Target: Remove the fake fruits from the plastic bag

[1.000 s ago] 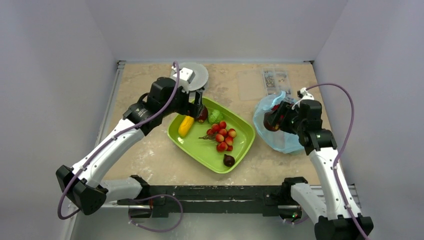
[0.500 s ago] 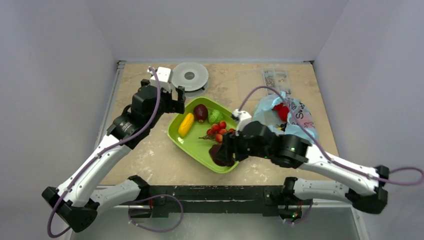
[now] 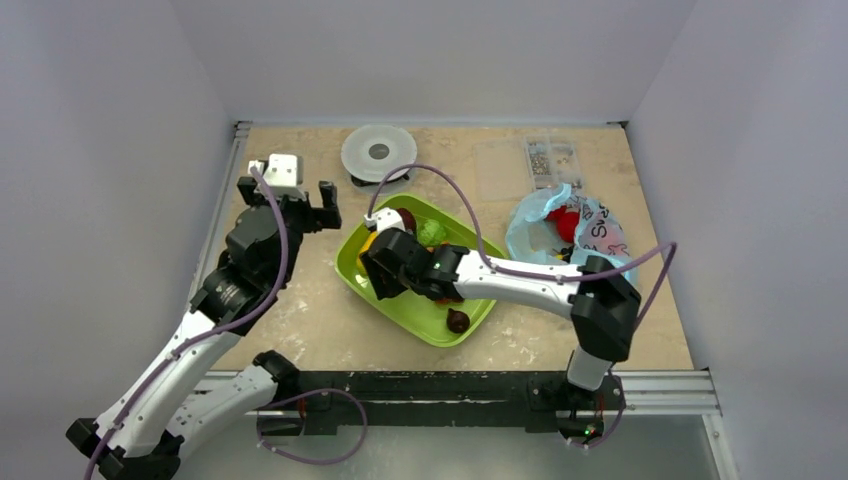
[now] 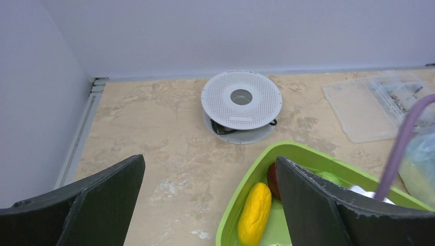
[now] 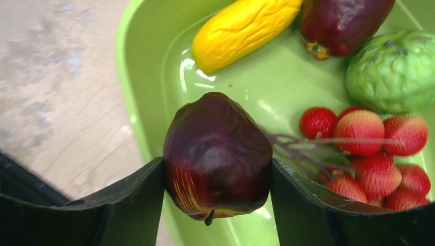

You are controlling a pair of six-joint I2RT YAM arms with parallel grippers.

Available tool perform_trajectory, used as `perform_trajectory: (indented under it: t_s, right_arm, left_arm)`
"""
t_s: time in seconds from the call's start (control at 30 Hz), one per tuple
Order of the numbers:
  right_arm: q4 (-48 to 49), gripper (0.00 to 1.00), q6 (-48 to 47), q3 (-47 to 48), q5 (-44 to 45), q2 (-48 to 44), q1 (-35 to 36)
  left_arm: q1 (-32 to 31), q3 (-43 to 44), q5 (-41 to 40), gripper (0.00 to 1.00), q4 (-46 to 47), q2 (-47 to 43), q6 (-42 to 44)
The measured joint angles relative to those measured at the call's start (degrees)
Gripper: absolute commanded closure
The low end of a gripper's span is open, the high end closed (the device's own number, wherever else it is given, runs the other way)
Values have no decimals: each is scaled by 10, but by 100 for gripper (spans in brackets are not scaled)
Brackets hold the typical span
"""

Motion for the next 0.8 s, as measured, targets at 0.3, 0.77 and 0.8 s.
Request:
perform_trajectory:
  t_s: [0.3,0.77,0.8]
  right_arm:
    - [59,29,-62,9,-30,96,-33]
    - [-27,32,-79,53,-21,30,-15]
    - [-43,34,-73,53,-13,-2,-8]
  left_arm:
    - [5,-30,-33,0,59,-37,28]
    - [17,-30,-25,0,63,-28,24]
    - [18,-30,-22,0,63,-26,23]
